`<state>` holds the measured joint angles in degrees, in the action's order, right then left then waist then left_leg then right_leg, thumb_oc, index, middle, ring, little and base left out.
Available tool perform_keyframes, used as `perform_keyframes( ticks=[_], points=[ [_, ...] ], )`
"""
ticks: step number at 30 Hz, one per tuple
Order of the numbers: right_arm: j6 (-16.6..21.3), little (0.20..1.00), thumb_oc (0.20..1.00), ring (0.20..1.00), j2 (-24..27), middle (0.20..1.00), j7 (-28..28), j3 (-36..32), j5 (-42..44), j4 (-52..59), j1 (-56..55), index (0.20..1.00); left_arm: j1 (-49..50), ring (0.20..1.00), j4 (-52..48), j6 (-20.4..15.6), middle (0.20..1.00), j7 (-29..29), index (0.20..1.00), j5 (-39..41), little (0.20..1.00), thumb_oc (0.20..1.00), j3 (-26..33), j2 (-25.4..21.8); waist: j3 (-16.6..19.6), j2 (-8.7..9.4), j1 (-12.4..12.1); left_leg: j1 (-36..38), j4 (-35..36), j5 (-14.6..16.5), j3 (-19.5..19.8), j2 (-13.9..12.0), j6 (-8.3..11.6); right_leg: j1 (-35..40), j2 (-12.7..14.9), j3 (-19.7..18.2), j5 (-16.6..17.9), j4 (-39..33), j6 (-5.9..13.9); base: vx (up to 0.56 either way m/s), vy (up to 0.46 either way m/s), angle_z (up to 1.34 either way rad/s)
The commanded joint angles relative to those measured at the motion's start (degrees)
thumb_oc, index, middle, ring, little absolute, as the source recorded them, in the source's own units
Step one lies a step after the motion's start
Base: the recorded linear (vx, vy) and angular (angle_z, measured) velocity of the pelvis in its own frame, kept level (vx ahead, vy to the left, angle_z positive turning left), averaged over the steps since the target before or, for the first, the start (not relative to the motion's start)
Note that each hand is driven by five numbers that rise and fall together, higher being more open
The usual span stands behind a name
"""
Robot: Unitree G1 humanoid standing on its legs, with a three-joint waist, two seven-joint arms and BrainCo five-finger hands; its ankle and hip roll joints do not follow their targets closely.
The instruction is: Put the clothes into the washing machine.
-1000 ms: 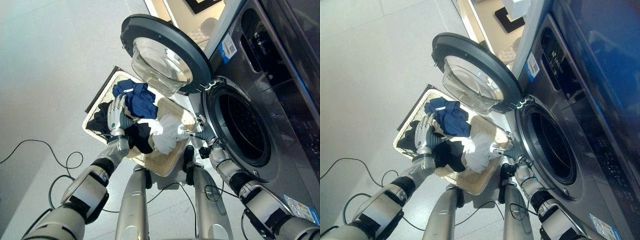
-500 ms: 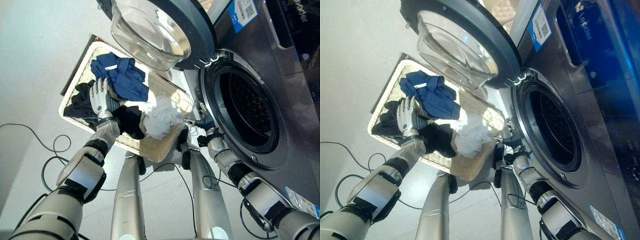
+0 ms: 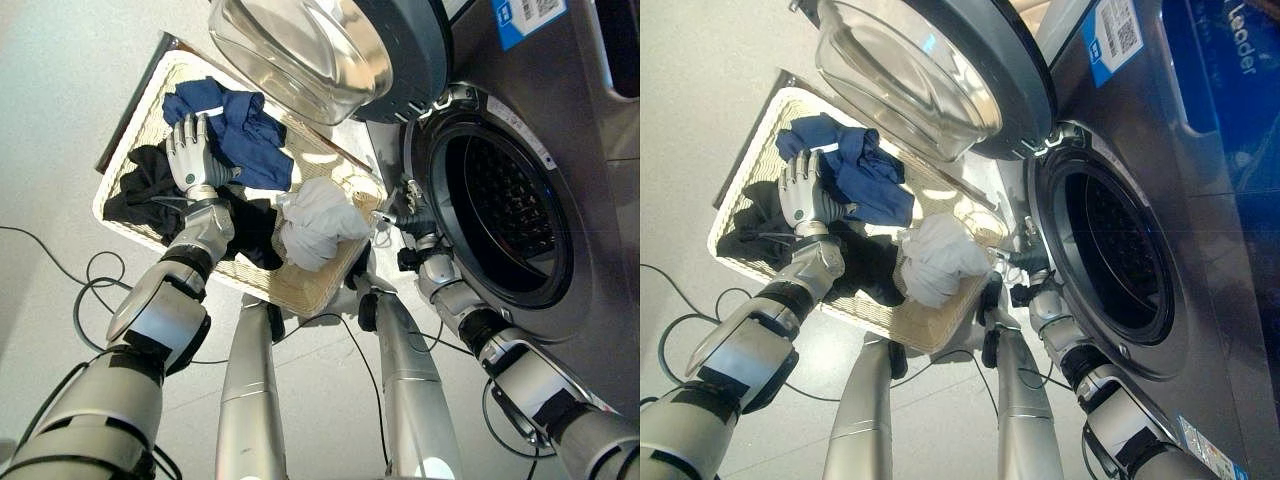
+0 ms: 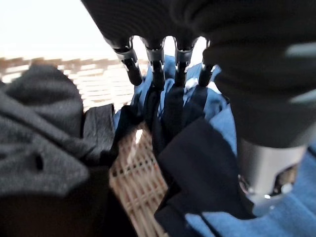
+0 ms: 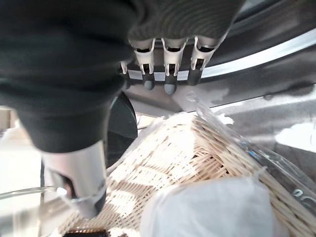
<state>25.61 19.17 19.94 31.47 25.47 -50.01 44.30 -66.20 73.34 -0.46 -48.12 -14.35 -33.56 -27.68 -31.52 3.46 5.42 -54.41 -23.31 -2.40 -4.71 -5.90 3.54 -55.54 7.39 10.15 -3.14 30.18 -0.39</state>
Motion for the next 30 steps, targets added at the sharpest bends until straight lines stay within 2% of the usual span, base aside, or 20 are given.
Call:
perform_keyframes(
  ticks=[1,13,16,17,19,21,25,30],
  points=[
    [2.7,1.000,1.000,1.000,1.6,1.000,1.3,-0.3,1.8,3.5,-1.1,1.000,-2.9,1.000,2.0,0.9,1.000,1.6,1.000,1.4,1.000,1.000,0.5,-1.0,1.7,0.21,-1.4,-0.6,2.2,-1.9,-2.3,1.3,4.22,-0.1,-1.3,1.0,1.0,0.2,5.20,0.00,0.000,0.00],
    [4.0,1.000,1.000,1.000,2.9,1.000,2.8,-0.9,5.4,6.9,0.8,1.000,-7.0,1.000,3.1,4.6,1.000,11.8,1.000,0.8,1.000,1.000,-3.1,-1.6,1.7,0.53,-0.2,-3.8,3.2,-2.6,-2.6,1.2,4.35,-3.5,-1.8,0.1,2.3,-0.9,5.64,0.00,0.000,0.00],
    [4.0,1.000,1.000,1.000,3.2,1.000,4.1,-0.9,5.2,7.8,1.4,1.000,-7.6,1.000,2.7,3.9,1.000,18.2,1.000,2.4,1.000,1.000,-4.2,-1.1,1.7,0.54,0.0,-4.5,3.0,-2.4,-2.5,1.3,4.36,-4.3,-1.9,-0.2,2.6,-1.1,5.83,0.00,0.000,0.00],
    [4.0,1.000,1.000,1.000,3.2,1.000,4.1,-0.9,5.2,7.8,1.4,1.000,-7.6,1.000,2.7,3.9,1.000,18.2,1.000,2.4,1.000,1.000,-4.2,-1.1,1.7,0.54,0.0,-4.5,3.0,-2.4,-2.5,1.3,4.36,-4.3,-1.9,-0.2,2.6,-1.1,5.83,0.00,0.000,0.00],
    [3.8,1.000,1.000,1.000,3.3,1.000,4.5,-1.1,5.4,8.2,1.9,1.000,-7.8,1.000,2.3,4.2,1.000,22.0,1.000,2.7,1.000,1.000,-4.5,-0.8,1.7,0.56,0.1,-4.8,2.9,-2.4,-2.5,1.3,4.35,-4.6,-1.9,-0.3,2.7,-1.1,5.93,0.00,0.000,0.00],
    [3.6,1.000,1.000,1.000,3.3,1.000,4.4,-1.3,5.3,8.3,2.3,1.000,-8.2,0.200,2.4,5.0,0.200,25.2,0.200,1.9,0.200,0.200,-4.9,-0.6,1.7,0.59,0.2,-4.6,3.2,-2.5,-2.9,1.1,4.39,-4.5,-1.9,-0.2,2.9,-1.5,6.10,0.00,0.000,0.00],
    [3.6,1.000,1.000,1.000,3.4,1.000,4.8,-1.4,5.2,8.4,2.8,1.000,-8.7,0.200,2.7,5.6,0.200,26.4,0.200,2.8,0.200,0.200,-5.4,-0.7,1.7,0.76,0.4,-4.1,4.0,-2.8,-3.6,0.7,4.49,-4.1,-2.0,-0.1,3.3,-2.3,6.30,-0.02,0.021,-0.07],
    [5.2,1.000,1.000,1.000,3.6,1.000,5.3,-2.5,7.4,8.2,1.9,1.000,-8.2,0.200,3.7,4.6,0.200,25.0,0.200,3.5,0.200,0.200,-5.0,-1.4,1.7,0.89,0.7,-3.1,4.7,-3.0,-4.1,0.5,4.76,-3.2,-2.1,0.0,3.8,-3.6,6.51,-0.01,0.009,-0.10]
  ],
)
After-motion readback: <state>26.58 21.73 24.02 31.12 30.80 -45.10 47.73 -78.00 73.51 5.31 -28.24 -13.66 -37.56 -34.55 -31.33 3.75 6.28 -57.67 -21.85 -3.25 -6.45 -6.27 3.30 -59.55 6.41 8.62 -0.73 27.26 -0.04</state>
